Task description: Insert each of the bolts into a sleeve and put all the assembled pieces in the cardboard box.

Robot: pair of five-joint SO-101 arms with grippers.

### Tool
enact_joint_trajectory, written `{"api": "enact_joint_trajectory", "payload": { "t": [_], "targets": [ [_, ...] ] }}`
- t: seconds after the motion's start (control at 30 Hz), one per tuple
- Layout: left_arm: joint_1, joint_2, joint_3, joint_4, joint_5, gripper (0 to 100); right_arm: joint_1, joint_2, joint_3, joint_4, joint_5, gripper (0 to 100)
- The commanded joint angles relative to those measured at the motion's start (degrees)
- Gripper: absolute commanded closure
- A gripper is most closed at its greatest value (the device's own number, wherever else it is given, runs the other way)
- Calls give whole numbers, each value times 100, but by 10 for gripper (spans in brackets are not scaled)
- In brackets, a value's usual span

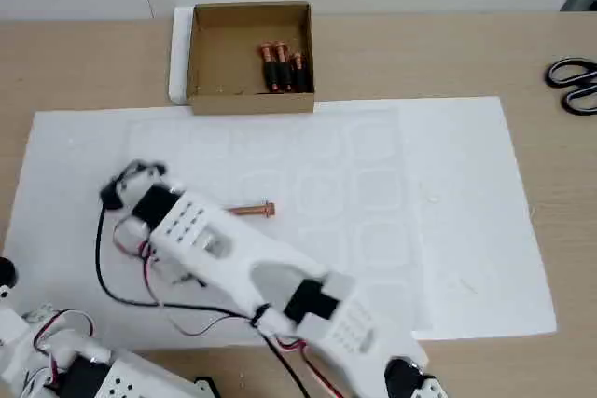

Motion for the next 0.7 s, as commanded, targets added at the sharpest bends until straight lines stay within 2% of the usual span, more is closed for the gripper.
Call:
{"api": "enact_joint_trajectory", "payload": {
  "t": [0.0,0.17,0.37,0.5,0.67],
  "targets": [
    [0,-70,-40,97,18,993,171,-884,-158,110,-18,995],
    [44,-70,-48,-105,26,993,532,-1358,-149,145,229,995],
    [659,-70,-215,-79,26,993,549,-1666,-149,136,571,995],
    [1609,-70,-910,457,26,993,716,-1798,-149,163,563,995],
    [3314,-70,-1640,1336,26,993,1015,-2105,-149,163,563,995]
  ]
}}
